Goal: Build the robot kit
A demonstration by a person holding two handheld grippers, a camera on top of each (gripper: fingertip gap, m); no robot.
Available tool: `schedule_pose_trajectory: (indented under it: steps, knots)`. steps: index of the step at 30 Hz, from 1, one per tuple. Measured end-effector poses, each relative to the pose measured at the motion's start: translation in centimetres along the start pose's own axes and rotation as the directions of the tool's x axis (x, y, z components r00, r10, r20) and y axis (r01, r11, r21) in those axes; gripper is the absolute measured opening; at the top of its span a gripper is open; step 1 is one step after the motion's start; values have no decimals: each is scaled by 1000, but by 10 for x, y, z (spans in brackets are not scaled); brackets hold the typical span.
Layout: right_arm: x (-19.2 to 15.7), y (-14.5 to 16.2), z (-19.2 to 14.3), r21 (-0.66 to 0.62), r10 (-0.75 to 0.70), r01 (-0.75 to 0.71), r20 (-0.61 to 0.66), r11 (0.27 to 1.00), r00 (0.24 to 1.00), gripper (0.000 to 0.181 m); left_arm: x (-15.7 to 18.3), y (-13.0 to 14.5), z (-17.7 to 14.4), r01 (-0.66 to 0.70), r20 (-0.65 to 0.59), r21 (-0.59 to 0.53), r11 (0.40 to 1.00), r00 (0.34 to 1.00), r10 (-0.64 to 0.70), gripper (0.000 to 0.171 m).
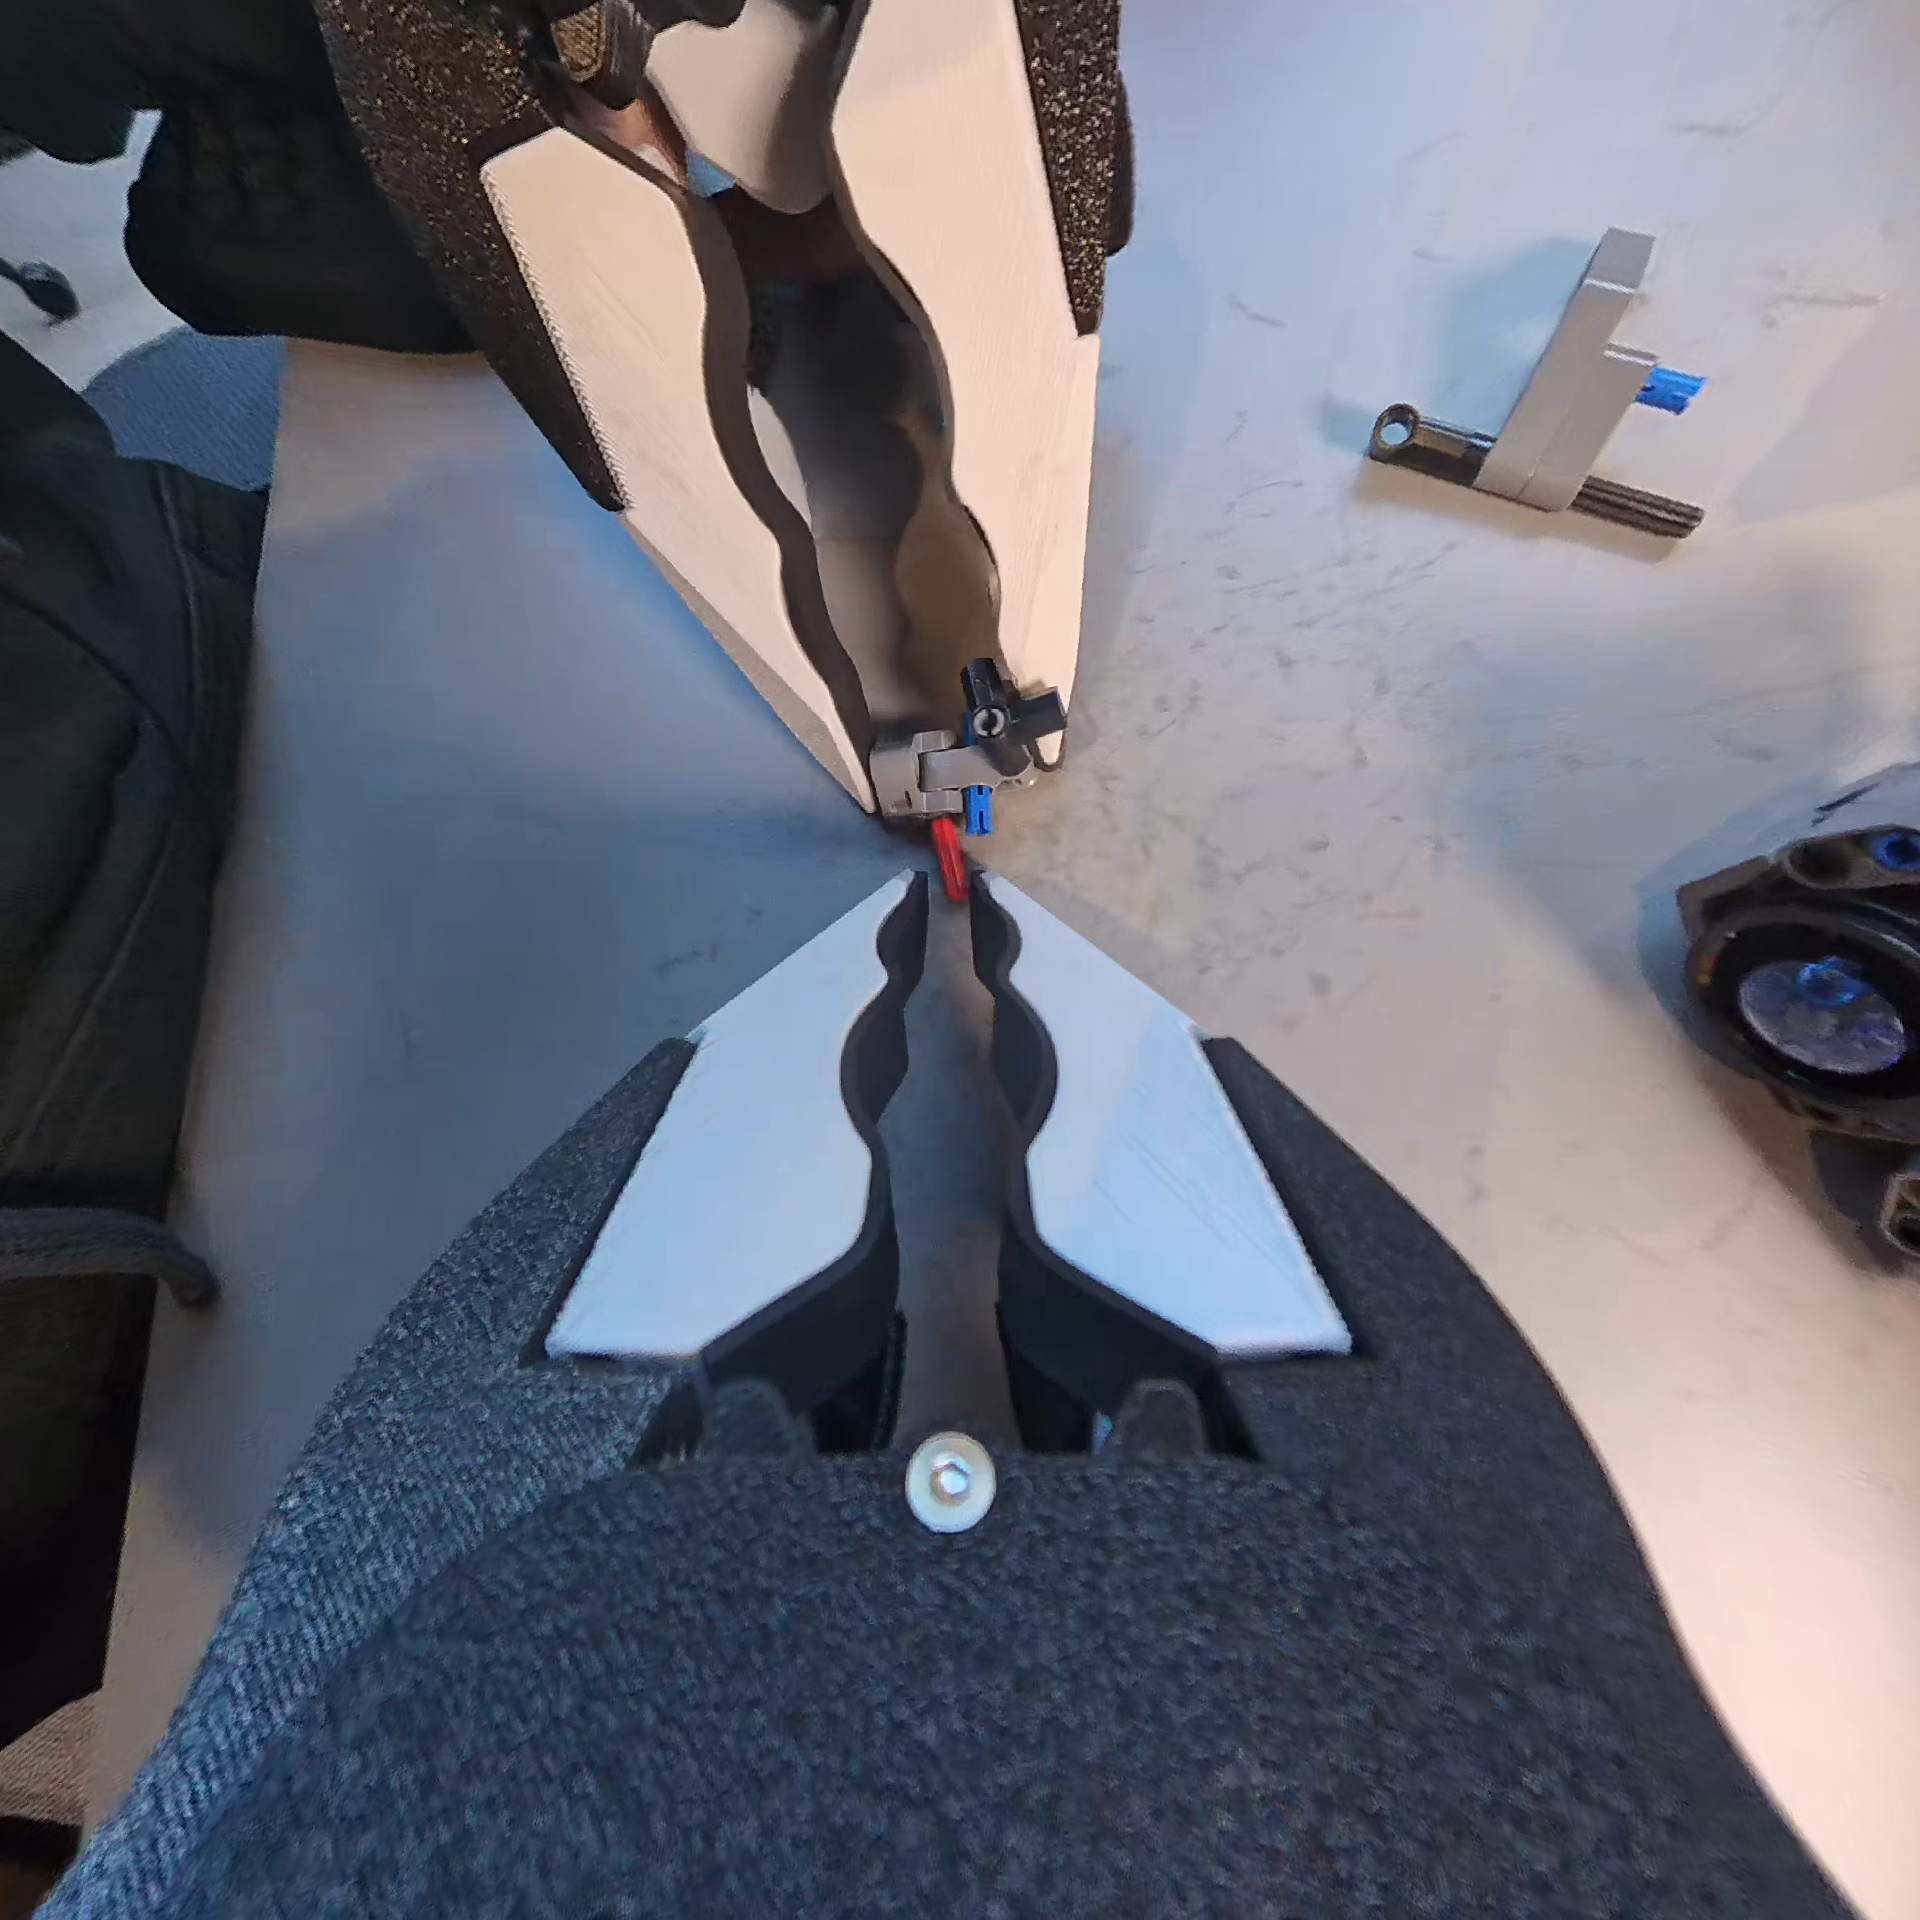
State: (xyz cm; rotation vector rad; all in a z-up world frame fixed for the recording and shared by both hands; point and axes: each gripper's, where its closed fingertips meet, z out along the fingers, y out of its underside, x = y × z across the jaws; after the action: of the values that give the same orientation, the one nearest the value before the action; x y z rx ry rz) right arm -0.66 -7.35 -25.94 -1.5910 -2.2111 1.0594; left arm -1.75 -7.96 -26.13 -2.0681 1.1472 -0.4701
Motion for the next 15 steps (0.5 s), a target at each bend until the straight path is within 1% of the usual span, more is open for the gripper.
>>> schedule_pose_trajectory:
  steps: [7, 15]
  knots:
    - [1, -1, 0, -22, 60, -59, 54, 998, 997, 4, 0, 0, 0, -1, 3, 0, 1000, 1000, 1, 29]
    - [1, -3, 1, -11, 108, -107, 63, 994, 992, 4, -1, 0, 0, -2, 3, 0, 1000, 1000, 2, 29]
